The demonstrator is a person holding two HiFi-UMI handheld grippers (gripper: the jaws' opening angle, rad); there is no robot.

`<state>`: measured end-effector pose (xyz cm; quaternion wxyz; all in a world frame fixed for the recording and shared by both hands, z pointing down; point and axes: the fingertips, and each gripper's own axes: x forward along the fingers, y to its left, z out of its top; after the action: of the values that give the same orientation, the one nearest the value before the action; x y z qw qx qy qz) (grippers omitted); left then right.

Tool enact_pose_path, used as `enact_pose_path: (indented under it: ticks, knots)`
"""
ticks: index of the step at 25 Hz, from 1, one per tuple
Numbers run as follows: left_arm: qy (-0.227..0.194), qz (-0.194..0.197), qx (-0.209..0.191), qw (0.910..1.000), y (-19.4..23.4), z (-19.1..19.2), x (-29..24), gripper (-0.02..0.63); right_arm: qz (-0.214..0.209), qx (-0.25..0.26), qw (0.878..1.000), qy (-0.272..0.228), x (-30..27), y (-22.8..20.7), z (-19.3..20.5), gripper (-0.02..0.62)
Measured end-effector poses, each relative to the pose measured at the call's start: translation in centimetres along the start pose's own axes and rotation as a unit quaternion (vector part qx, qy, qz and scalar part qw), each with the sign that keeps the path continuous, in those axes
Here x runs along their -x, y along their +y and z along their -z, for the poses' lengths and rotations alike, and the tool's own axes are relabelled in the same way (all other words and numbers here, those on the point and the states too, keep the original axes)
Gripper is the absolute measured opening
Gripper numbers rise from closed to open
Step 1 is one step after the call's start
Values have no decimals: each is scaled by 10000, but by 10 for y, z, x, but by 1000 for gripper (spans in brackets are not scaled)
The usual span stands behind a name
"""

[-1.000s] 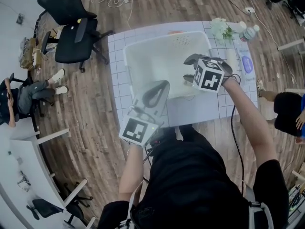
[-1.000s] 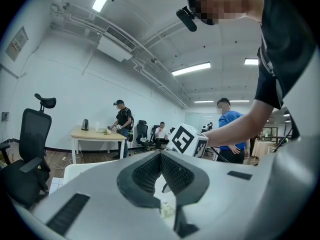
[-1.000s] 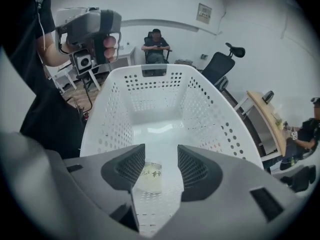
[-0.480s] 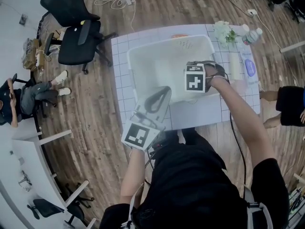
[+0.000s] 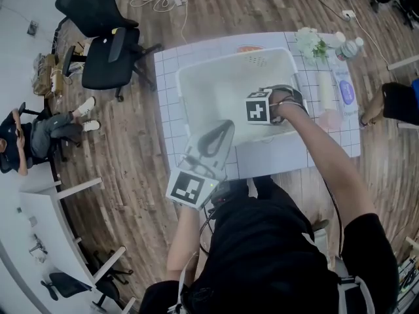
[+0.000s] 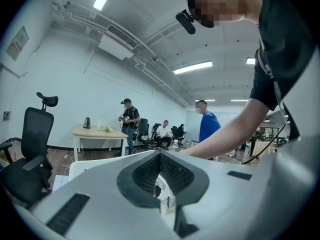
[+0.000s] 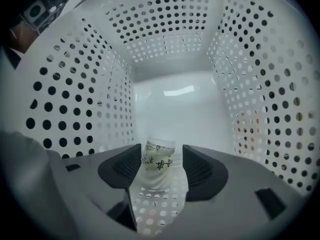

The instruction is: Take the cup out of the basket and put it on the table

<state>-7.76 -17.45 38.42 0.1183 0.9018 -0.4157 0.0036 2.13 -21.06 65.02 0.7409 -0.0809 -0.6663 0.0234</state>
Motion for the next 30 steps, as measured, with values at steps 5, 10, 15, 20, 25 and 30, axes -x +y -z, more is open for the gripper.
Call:
enact_pose_path:
  ticks: [5,10,15,20,25,30]
  knots:
    - [37,0,0,10000,2,2,-1,11,-6,-29,9999,166,-20,0,5,262]
    - [85,-6,-5,10000,4,3,-1,11,-57,-132,9999,95,-32,4,1,262]
    - [95,-44,10,9999,5,4,-1,11,-26,-210,9998,-25,-34,3,-1,253]
    - [203,-69,-31,9998,7,12,1,11,121,-345,9983,-463,-20,-1,-9,247]
    - [409,-208,-166,9988,10,13,2,11,468,-613,9892,-1248,14,-14,-26,245]
    - [167,-161,-111,9997,7,5,1,11,867,-828,9724,-2002,56,-25,-37,244]
